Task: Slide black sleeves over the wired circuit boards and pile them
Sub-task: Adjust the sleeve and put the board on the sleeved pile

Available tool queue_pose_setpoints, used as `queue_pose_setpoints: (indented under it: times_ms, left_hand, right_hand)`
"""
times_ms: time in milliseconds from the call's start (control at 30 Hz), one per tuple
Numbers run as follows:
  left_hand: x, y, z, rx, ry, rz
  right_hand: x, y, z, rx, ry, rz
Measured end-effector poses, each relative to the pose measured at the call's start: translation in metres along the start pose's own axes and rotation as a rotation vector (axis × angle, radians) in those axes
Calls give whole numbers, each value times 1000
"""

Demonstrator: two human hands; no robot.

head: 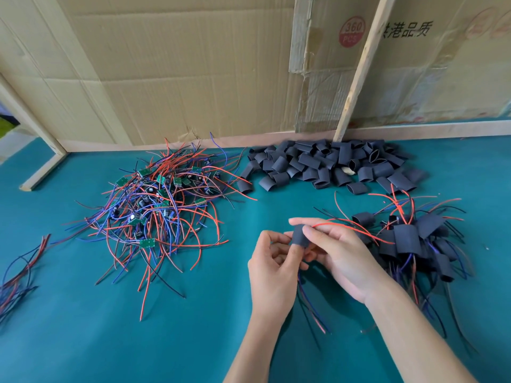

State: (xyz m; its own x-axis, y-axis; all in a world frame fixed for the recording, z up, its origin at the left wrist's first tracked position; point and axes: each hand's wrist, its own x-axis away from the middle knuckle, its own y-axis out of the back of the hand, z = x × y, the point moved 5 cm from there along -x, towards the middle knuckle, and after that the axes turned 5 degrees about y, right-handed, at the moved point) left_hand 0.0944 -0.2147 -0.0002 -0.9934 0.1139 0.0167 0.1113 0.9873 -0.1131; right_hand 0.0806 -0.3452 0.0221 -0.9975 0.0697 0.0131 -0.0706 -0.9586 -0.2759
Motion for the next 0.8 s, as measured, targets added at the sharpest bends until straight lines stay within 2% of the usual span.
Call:
queue_pose_setpoints:
  times_ms: [67,200,267,333,467,567,600,667,800]
  left_hand:
    - [0,-1,0,-7,-1,2]
    - [1,-3,-4,77,36,110]
    - [0,-1,-4,117,52,99]
    - [0,-1,-1,107,56,78]
    - [1,-2,3,95,58,72]
    - [0,-1,0,116,58,71]
    - [0,-2,-1,115,61,67]
    - [1,-1,-2,107,55,67]
    - [1,1,-4,70,42,59]
  right_hand:
    - [2,0,3,85,18,-64]
    - [6,17,26,212,31,-276]
    - [11,40,50,286,15,-375]
    - [21,68,81,513,-9,-431]
    - [40,129,144,1288,-160,-499]
    - [34,147,177,1380,-110,-619]
    - [27,128,181,1359,-60,-596]
    - [4,59,173,1356,72,-431]
    - [-56,-78,101,1365,198,97]
